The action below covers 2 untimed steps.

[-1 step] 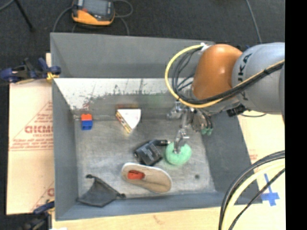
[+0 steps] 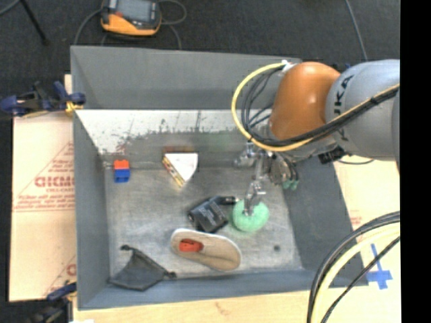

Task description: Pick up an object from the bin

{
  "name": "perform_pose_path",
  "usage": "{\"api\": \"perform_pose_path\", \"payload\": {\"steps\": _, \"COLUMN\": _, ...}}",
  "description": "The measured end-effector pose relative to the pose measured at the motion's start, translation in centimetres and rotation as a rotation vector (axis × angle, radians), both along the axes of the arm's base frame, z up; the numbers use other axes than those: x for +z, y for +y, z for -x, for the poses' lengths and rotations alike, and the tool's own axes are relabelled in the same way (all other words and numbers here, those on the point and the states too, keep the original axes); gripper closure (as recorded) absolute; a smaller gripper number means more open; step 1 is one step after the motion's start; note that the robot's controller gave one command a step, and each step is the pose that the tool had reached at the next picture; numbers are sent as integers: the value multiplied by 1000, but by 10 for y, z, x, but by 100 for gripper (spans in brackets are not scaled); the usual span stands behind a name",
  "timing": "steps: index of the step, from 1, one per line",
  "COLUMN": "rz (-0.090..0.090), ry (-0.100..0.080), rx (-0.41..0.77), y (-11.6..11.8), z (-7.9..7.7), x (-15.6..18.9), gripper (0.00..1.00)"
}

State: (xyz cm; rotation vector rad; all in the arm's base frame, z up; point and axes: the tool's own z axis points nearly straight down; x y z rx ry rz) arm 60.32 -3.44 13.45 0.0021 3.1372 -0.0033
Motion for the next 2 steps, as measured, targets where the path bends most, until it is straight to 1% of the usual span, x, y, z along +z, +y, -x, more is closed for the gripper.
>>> {"api": "perform_pose_path", "payload": {"steps": 1, "rz": 1, "ry": -33, "rx": 211, "y": -5, "z": 45, "x": -51, "gripper": 100}}
{"api": "perform_pose_path", "payload": {"steps": 2, "rz": 1, "ry": -33, "rx": 211, "y": -5, "z": 45, "x": -51, "gripper": 100}}
